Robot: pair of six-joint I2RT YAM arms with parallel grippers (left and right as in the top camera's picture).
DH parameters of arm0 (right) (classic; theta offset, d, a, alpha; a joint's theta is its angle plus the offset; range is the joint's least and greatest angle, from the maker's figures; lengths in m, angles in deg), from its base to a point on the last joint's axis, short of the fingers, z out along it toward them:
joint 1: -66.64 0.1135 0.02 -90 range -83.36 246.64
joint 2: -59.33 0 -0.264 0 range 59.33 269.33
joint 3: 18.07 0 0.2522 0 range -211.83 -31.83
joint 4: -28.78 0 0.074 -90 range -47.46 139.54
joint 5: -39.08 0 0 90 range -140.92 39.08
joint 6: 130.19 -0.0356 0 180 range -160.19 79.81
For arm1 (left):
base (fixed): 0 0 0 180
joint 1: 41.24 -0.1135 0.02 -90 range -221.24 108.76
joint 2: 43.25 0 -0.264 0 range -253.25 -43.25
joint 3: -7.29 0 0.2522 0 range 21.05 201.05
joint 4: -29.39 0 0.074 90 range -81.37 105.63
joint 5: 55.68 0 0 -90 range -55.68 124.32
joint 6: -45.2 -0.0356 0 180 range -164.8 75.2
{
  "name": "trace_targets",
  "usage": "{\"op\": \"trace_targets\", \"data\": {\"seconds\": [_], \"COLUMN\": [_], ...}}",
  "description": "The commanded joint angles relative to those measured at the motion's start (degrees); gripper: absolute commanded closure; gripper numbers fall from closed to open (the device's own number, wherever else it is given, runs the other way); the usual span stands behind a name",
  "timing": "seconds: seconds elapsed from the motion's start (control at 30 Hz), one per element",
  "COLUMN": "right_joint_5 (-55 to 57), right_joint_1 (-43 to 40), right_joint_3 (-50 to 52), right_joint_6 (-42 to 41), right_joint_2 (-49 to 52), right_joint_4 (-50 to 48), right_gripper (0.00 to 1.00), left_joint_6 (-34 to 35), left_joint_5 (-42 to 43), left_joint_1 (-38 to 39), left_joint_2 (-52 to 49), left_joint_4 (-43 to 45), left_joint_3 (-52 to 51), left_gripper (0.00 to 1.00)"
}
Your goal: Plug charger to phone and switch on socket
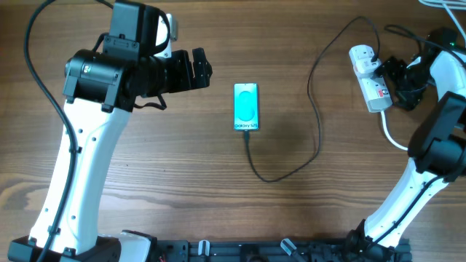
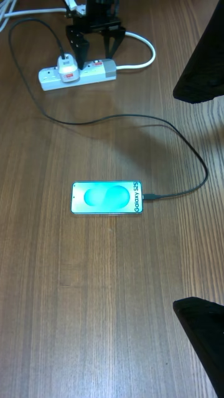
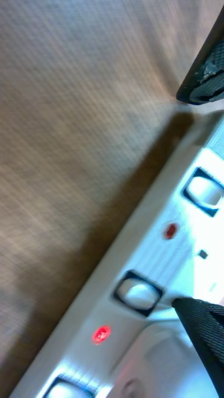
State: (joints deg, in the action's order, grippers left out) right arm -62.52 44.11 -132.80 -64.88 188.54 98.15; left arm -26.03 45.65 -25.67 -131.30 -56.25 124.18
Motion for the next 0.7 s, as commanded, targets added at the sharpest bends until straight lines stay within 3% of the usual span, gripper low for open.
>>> {"op": "trace_targets", "data": {"seconds": [0.0, 0.27, 0.47, 0.67], "right_joint_5": [5.2, 5.8, 5.8, 5.0], "right_joint_1": [1.1, 1.1, 1.2, 4.0], "right_joint_3": [0.4, 0.4, 1.0, 10.5], "right_joint_6": [-2.6, -4.0, -3.8, -0.9], "right_joint_2": [-6.3, -20.3, -33.4, -50.3], "right_joint_4": [1.9, 6.4, 15.1, 14.0], "right_gripper": [0.0, 0.0, 0.0, 0.0], "left_joint_6": [-0.3, -0.3, -0.3, -0.3], "left_joint_5": [-0.5, -0.5, -0.5, -0.5], "left_joint_1": [-0.4, -0.4, -0.4, -0.4], "left_joint_2": [0.6, 0.6, 0.6, 0.6], "left_joint_4": [0.0, 0.0, 0.1, 0.1], "left_joint_3": [0.0, 0.0, 0.0, 0.0], "left_gripper": [0.0, 0.0, 0.0, 0.0]}}
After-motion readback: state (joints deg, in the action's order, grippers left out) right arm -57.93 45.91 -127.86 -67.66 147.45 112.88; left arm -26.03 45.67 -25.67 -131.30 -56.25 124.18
